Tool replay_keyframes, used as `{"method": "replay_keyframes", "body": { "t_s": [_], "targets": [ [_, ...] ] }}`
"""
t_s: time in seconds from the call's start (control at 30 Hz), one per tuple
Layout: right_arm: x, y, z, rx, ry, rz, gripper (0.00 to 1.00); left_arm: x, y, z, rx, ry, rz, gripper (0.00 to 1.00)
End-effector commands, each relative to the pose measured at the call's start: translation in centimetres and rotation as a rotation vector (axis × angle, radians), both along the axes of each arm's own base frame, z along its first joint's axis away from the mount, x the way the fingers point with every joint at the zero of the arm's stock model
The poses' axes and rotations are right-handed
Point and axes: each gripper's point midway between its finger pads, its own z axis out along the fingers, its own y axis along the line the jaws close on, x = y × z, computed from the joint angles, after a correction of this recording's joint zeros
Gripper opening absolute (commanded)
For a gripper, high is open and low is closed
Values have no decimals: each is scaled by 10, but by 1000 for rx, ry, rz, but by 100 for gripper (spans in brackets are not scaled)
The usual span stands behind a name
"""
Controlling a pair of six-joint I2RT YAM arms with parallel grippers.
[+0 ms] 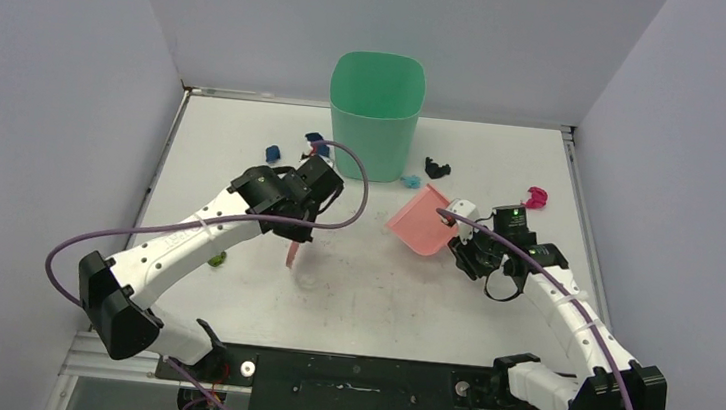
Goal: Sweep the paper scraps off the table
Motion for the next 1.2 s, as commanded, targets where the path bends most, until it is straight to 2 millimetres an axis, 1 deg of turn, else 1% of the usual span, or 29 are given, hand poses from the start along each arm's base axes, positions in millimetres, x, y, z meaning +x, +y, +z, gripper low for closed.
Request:
{"method": "replay_keyframes", "body": {
  "t_s": [0.0, 0.1, 0.17, 0.23, 0.33, 0.43, 0.47, 0.53, 0.6, 0.63, 0.7, 0.8, 0.9, 1.03, 1.07, 1.1, 1.17],
  "targets": [
    [6, 3, 13, 28, -52, 5, 20, 19, 41, 44, 150, -177, 87, 0],
    [6, 4, 13, 30, -50, 7, 20, 35, 75, 46, 393, -236, 109, 0],
    [6, 4, 13, 32, -52, 8, 20, 45, 97, 42, 569, -251, 152, 0],
    [5, 4, 14, 32, -53, 12, 20, 50, 112, 30, 669, -212, 181, 0],
    [5, 4, 13, 30, -50, 17, 20, 62, 128, 5, 779, -163, 206, 0],
    [4, 4, 13, 30, -51, 17, 20, 66, 145, -12, 878, -92, 235, 0],
    [4, 4, 13, 31, -53, 16, 20, 66, 147, -17, 886, -73, 242, 0],
    [4, 4, 15, 34, -57, 16, 20, 64, 145, -31, 851, -18, 236, 0],
    [4, 4, 15, 36, -58, 17, 20, 60, 136, -44, 772, 28, 230, 0],
    [4, 4, 15, 36, -58, 17, 20, 59, 128, -51, 710, 42, 223, 0],
    [4, 5, 16, 39, -60, 19, 20, 53, 104, -66, 533, 98, 182, 0],
    [4, 5, 19, 45, -70, 22, 20, 42, 63, -72, 293, 156, 118, 0],
    [3, 5, 18, 44, -68, 24, 20, 30, 32, -64, 159, 162, 59, 0],
    [3, 6, 17, 42, -60, 29, 20, 17, -29, -48, -102, 182, -67, 0],
    [3, 6, 16, 41, -59, 30, 20, 15, -40, -44, -151, 185, -92, 0],
    [3, 6, 16, 41, -59, 28, 20, 14, -49, -39, -189, 188, -108, 0],
    [3, 5, 17, 39, -62, 22, 20, 15, -58, -31, -206, 183, -122, 0]
  ]
}}
